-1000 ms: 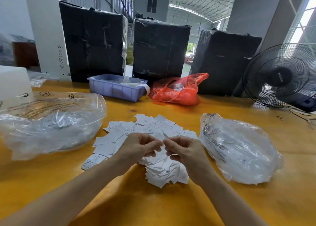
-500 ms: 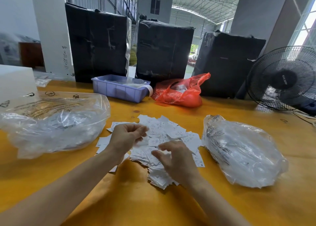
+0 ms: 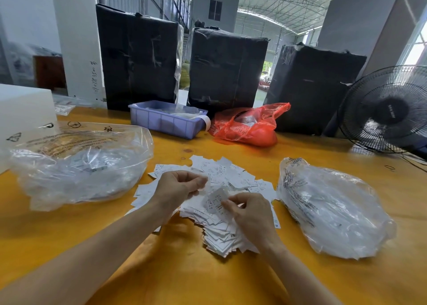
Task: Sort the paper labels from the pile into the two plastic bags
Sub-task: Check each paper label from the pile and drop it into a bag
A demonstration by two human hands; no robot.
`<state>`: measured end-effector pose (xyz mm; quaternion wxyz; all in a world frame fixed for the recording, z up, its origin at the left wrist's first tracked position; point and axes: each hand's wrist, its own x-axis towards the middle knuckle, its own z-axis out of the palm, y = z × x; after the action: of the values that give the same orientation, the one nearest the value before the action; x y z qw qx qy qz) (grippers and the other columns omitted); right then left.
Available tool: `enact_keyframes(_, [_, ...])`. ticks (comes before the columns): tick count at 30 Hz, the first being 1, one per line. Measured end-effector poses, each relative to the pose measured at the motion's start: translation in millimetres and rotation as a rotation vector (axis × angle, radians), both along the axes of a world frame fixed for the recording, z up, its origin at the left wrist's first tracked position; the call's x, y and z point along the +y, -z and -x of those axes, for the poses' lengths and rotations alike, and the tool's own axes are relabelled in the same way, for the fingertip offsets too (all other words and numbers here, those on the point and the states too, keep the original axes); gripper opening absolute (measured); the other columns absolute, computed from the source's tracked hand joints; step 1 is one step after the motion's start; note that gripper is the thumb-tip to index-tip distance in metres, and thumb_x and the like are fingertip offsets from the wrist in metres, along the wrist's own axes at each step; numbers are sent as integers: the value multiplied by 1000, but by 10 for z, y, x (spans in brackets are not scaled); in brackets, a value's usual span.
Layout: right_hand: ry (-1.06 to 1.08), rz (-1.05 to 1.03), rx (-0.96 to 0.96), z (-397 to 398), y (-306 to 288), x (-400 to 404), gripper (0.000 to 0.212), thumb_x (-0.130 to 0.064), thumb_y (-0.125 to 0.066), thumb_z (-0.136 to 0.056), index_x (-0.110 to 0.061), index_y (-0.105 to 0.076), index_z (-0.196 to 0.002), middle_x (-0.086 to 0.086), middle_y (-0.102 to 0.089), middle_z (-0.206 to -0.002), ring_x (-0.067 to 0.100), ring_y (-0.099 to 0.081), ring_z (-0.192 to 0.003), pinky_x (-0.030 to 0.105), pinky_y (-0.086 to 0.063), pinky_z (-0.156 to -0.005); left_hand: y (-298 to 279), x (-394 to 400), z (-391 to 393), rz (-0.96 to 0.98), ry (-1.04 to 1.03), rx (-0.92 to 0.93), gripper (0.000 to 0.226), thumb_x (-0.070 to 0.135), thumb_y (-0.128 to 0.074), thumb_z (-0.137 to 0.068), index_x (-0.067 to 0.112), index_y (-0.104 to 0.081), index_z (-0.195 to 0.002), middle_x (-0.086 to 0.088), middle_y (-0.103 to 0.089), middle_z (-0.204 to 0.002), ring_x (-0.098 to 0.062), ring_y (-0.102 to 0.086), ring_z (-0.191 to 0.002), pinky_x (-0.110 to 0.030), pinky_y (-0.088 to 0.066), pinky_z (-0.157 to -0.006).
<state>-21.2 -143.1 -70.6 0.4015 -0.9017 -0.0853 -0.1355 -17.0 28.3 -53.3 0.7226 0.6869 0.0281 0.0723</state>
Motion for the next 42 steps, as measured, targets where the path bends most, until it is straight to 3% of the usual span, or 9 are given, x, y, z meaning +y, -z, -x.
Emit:
enact_keyframes(3, [29, -66, -4, -30, -8, -65, 12, -28, -72, -81, -20, -77, -89, -9, -68, -83, -2, -47, -65, 12, -30, -59, 8, 3, 4, 3, 20, 18, 9, 16, -77, -73, 8, -71, -72, 1, -68, -61, -8, -60, -58, -21, -48, -61])
enact_keyframes(11, [17, -297, 17, -4, -127, -213, 7, -10, -69, -84, -8, -69, -78, 3, -68, -72, 19, -65, -70, 34, -54, -66, -22, -56, 73, 52, 147, 43, 23, 19, -79, -56, 3, -69, -70, -4, -64, -59, -8, -57, -53, -16, -48, -52])
enact_keyframes(14, [-36, -637, 9, 57, -231, -279, 8, -2, -69, -81, -6, -63, -82, 5, -67, -68, 16, -65, -60, 21, -52, -56, -29, -76, 93, 44, 195, 49, 20, 19, -79, -55, 5, -70, -67, -4, -63, -58, -9, -57, -53, -16, -48, -53])
enact_keyframes(18, [-184, -982, 134, 121, -342, -273, 24, 1, -69, -78, -7, -60, -98, 5, -70, -76, 18, -69, -66, 21, -55, -61, -25, -121, 130, 22, 286, 63, 16, 20, -80, -56, 8, -72, -64, -3, -62, -57, -8, -54, -51, -16, -45, -50])
enact_keyframes(23, [-243, -873, 138, 180, -346, -198, 10, -11, -68, -78, -8, -70, -88, 5, -70, -69, 16, -66, -65, 22, -53, -61, -43, -173, 176, 98, 382, 105, 24, 23, -77, -59, 4, -71, -72, -1, -66, -59, -6, -52, -48, -15, -40, -44])
enact_keyframes(27, [-310, -960, 308, 150, -345, -226, 12, -16, -71, -67, -14, -73, -79, 5, -72, -78, 16, -67, -76, 27, -51, -71, -39, -178, 132, 280, 224, 207, 26, 27, -78, -54, 13, -69, -75, 2, -67, -64, -8, -45, -49, -19, -38, -46])
enact_keyframes(31, [-531, -784, 483, 194, -285, -192, 14, -14, -76, -71, -12, -75, -84, 7, -71, -89, 19, -66, -88, 33, -54, -80, -59, -184, 123, 501, 109, 187, 29, 19, -75, -55, 8, -66, -81, -2, -70, -64, -7, -53, -43, -16, -43, -40])
enact_keyframes(39, [-518, -589, 263, 261, -178, -39, 7, -15, -71, -80, -16, -78, -83, 8, -72, -82, 15, -63, -74, 31, -49, -73, -1, -276, 149, 534, 172, 77, 18, 17, -67, -65, 6, -57, -74, -11, -75, -86, -19, -71, -73, -29, -57, -55])
enact_keyframes(42, [-586, -582, 246, 261, -210, -74, 10, -13, -72, -77, -9, -77, -85, 2, -73, -86, 14, -66, -79, 21, -50, -71, 27, -284, 151, 480, 259, 112, 15, 22, -68, -66, 8, -67, -72, -11, -74, -98, -24, -69, -81, -37, -55, -69])
